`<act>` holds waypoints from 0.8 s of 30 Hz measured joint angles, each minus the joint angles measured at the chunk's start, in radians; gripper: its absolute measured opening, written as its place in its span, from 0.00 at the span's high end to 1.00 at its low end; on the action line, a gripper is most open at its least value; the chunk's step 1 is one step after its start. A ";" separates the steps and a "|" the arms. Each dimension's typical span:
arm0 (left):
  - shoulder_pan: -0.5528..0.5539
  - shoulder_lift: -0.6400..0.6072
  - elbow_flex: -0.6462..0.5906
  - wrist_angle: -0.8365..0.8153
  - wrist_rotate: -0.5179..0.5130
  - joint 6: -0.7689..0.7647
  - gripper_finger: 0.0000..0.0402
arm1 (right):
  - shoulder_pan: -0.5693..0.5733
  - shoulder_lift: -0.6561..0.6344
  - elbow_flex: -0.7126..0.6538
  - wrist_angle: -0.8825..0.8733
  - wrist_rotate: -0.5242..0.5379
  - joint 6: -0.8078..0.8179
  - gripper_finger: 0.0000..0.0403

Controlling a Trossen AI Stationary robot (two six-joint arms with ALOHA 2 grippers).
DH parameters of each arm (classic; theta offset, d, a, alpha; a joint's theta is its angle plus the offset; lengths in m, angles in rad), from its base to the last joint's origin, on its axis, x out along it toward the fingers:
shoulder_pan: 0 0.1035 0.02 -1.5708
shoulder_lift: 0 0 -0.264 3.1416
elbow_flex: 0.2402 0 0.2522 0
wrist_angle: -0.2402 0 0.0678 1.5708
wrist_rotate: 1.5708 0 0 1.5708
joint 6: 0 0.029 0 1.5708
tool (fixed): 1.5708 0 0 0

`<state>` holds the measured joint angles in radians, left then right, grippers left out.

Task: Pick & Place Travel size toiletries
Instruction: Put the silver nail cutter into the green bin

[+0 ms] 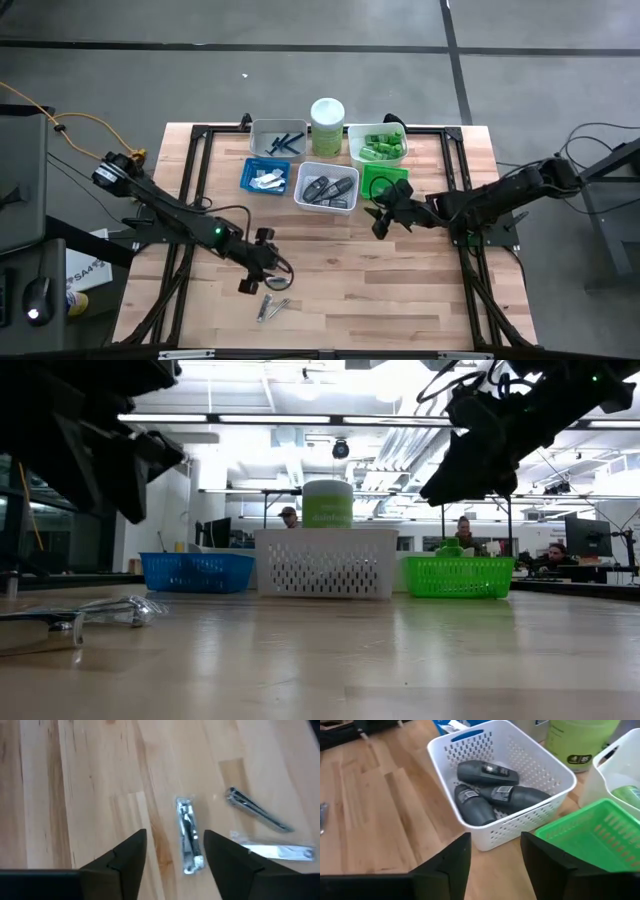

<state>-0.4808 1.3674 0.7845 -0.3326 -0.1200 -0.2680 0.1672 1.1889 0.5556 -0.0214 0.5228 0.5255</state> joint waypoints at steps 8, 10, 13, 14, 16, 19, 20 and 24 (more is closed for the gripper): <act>-0.004 0.126 0.000 0.135 0.009 0.016 0.41 | 0.046 0.000 0.000 0.013 -0.001 0.000 0.46; -0.004 0.152 0.000 0.141 0.022 0.010 0.41 | 0.056 0.000 0.000 0.012 -0.001 0.001 0.44; -0.004 0.185 0.000 0.176 0.033 0.002 0.40 | 0.068 0.000 0.000 0.013 -0.001 0.002 0.43; -0.004 0.195 0.000 0.177 0.032 0.001 0.40 | 0.070 0.000 0.000 0.013 -0.001 0.002 0.43; -0.004 0.219 0.000 0.190 0.032 0.001 0.40 | 0.070 0.000 0.000 0.014 -0.002 0.002 0.44; -0.004 0.258 0.000 0.207 0.032 0.001 0.40 | 0.070 0.000 0.000 0.016 -0.002 0.004 0.44; -0.004 0.272 0.000 0.216 0.032 0.001 0.40 | 0.070 0.000 0.000 0.017 -0.002 0.004 0.44; -0.005 0.296 0.002 0.221 0.008 0.001 0.44 | 0.070 0.000 0.000 0.019 -0.002 0.004 0.44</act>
<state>-0.4857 1.6633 0.7867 -0.1116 -0.1123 -0.2670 0.2367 1.1892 0.5560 -0.0025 0.5210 0.5297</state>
